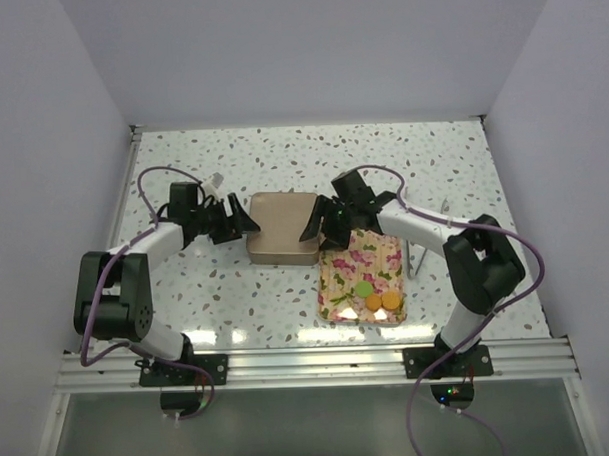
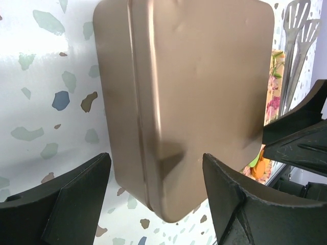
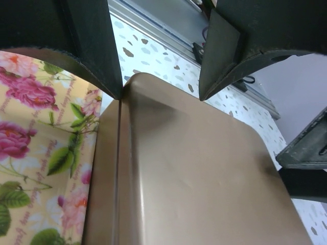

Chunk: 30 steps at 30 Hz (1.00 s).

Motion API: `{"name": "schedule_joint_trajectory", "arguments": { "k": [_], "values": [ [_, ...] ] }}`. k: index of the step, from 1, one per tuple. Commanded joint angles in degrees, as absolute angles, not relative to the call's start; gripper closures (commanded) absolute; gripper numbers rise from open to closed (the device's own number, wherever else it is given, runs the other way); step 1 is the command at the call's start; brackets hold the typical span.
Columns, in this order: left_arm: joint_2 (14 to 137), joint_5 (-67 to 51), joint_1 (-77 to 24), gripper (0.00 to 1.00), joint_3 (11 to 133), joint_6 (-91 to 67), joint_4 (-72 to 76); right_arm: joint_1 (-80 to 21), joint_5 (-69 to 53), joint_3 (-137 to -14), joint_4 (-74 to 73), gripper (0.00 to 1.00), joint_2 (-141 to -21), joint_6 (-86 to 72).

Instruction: Pack the cookies

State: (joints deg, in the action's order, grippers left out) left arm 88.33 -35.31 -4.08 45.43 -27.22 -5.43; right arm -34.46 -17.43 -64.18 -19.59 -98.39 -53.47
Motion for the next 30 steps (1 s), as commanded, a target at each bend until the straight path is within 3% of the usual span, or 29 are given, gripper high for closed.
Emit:
{"name": "schedule_joint_trajectory", "arguments": {
  "k": [1,20,30],
  "values": [
    [87.89,-35.07,-5.18,0.22,47.11,-26.28,-4.31,-34.63,-18.28,-67.15,-18.9,0.36,-99.58,-52.91],
    [87.28,-30.5,-8.09,0.23,48.07,-26.28,-6.49,-34.72,-18.64,-67.23,-20.56,0.35,-100.11,-51.51],
    [77.71,-14.09,-7.91,0.21,53.08,-24.52,-16.16,-34.54,-15.83,-71.36,-26.27,0.3,-96.25,-48.34]
  ]
}}
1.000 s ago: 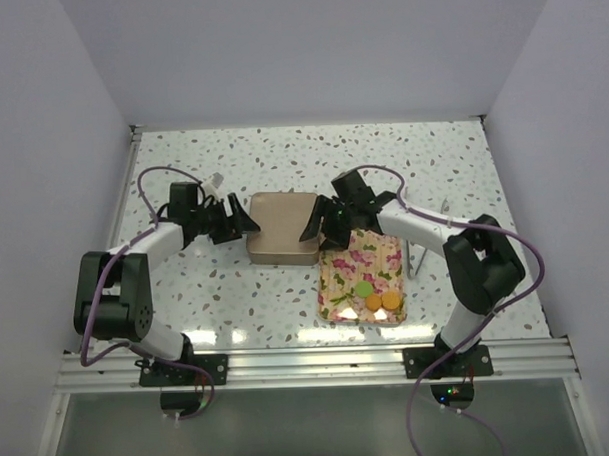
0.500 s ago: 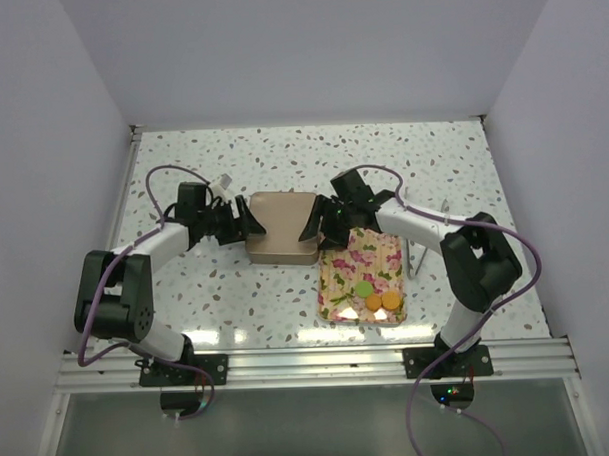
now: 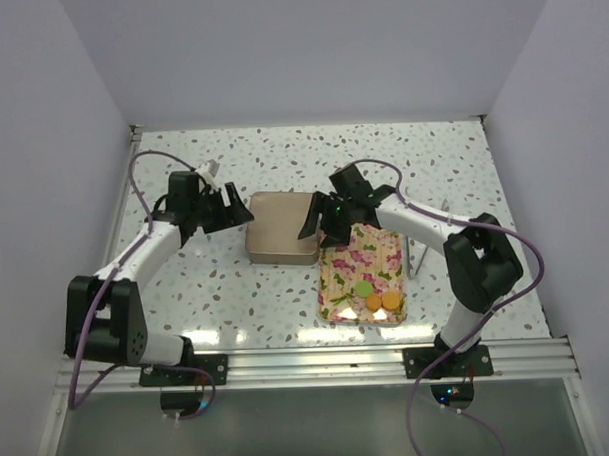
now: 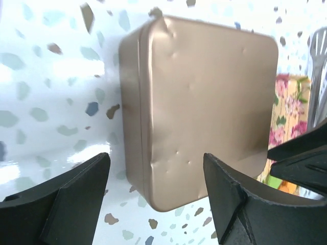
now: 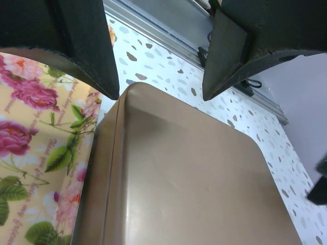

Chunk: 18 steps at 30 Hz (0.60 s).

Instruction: Pack the cookies

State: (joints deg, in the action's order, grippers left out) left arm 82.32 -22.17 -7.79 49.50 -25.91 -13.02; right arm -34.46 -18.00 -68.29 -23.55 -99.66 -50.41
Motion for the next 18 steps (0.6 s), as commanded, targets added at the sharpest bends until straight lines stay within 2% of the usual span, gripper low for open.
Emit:
{"name": "schedule_joint_trajectory", "arguments": {
  "k": [1,6,13,18],
  "values": [
    [75.87,-12.5,-7.82,0.21,53.78,-24.61,-16.87,-34.45,-15.39,-71.54,-26.8,0.3,-95.63,-48.08],
    [70.42,-3.97,-6.59,0.21,54.76,-27.77,-21.88,-34.54,-13.89,-74.53,-31.37,0.28,-92.56,-45.53],
    [66.62,-1.58,-6.59,0.21,50.89,-31.64,-21.18,-33.75,-13.35,-79.17,-32.34,0.27,-93.59,-44.21],
    [65.67,-3.69,-6.59,0.25,49.57,-33.31,-24.08,-33.57,-18.01,-85.86,-31.73,0.34,-100.8,-44.21]
  ]
}}
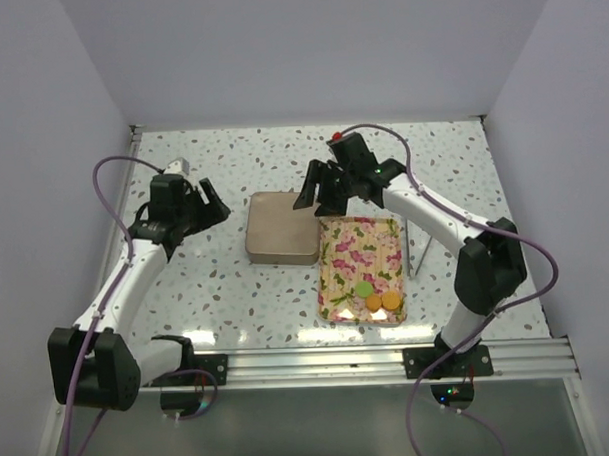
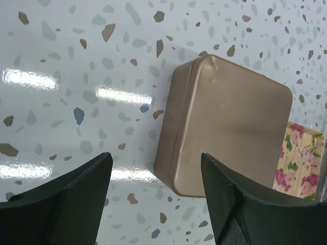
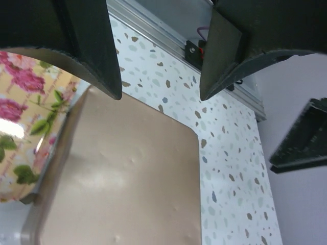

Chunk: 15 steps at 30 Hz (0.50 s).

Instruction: Pack the cookies

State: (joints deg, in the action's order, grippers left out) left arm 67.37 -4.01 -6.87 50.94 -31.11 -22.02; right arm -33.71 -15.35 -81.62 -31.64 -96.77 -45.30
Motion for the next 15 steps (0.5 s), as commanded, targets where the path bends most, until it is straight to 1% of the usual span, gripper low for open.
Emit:
{"name": "schedule_joint_trajectory", "arguments": {
  "k": [1,7,10,12,13,14,15],
  "values": [
    [64.7,-3.78,-6.59,0.25,49.14,-33.4,-24.43,-33.49,-18.71,-87.35,-31.21,0.36,-103.07,-44.47],
    [59.16,-3.43,-6.59,0.25,48.52,-33.92,-29.26,-33.4,-22.85,-91.57,-26.72,0.39,-110.73,-46.14],
    [56.87,-5.97,-6.59,0.25,48.86,-34.03,-31.27,-33.14,-24.43,-93.94,-25.84,0.41,-114.6,-46.14],
    [55.9,1.81,-6.59,0.25,55.44,-32.35,-35.49,-32.87,-25.22,-95.0,-25.75,0.41,-116.45,-46.06],
    [55.38,5.24,-6.5,0.22,57.63,-31.56,-38.47,-32.87,-25.49,-95.62,-25.58,0.41,-116.63,-45.97],
    [53.98,10.75,-6.5,0.21,60.96,-31.29,-39.1,-32.87,-25.66,-95.71,-25.14,0.41,-116.72,-45.97],
    [53.36,12.64,-6.5,0.2,62.21,-31.12,-39.2,-32.87,-25.75,-95.63,-24.88,0.41,-116.63,-45.97]
  ]
}}
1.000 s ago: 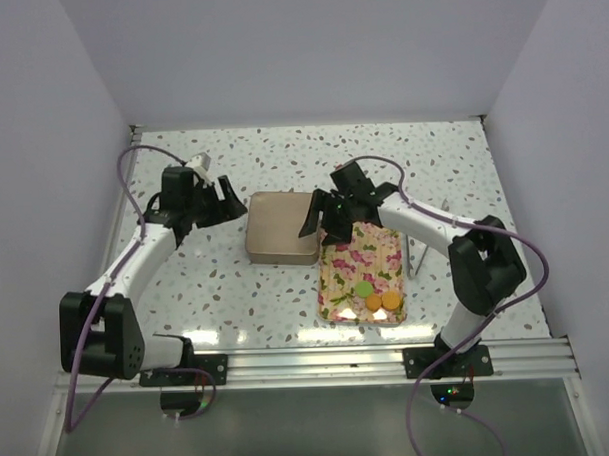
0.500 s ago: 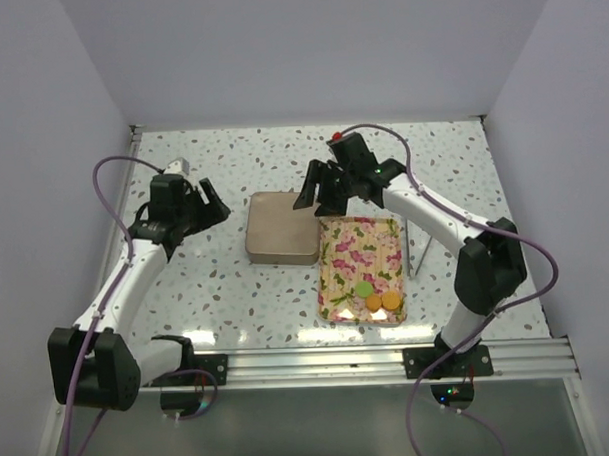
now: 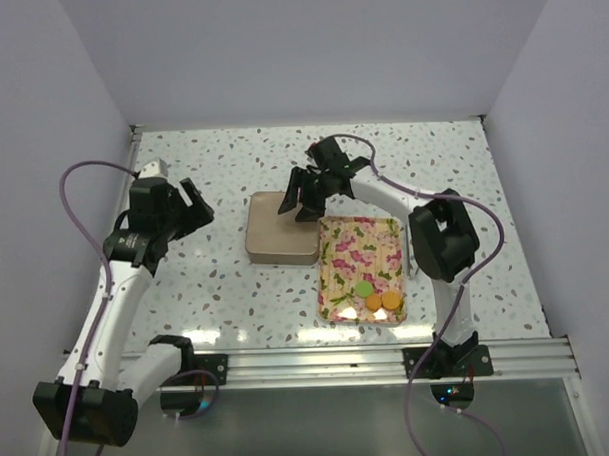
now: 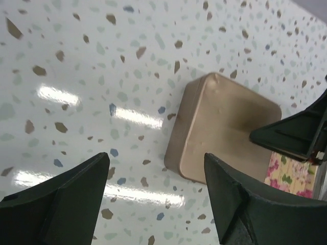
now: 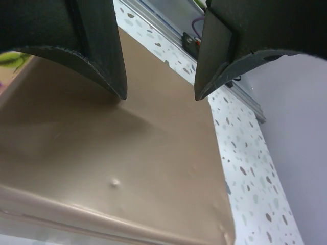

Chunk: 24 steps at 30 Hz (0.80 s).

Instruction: Pack the cookies

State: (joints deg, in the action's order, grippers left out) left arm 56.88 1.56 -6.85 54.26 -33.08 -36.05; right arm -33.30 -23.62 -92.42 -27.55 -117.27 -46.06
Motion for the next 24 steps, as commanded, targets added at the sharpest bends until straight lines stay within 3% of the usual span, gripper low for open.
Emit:
{"name": "schedule_joint_trajectory", "arguments": {
  "k": [1,24],
  "values": [
    [52.83,13.87,-6.5,0.19,63.18,-31.2,-39.2,-32.87,-25.66,-95.71,-24.53,0.41,-116.63,-45.97],
    [46.58,7.38,-6.5,0.21,56.25,-36.74,-40.78,-28.3,-29.44,-99.14,-21.97,0.42,-123.92,-47.37]
  ]
}}
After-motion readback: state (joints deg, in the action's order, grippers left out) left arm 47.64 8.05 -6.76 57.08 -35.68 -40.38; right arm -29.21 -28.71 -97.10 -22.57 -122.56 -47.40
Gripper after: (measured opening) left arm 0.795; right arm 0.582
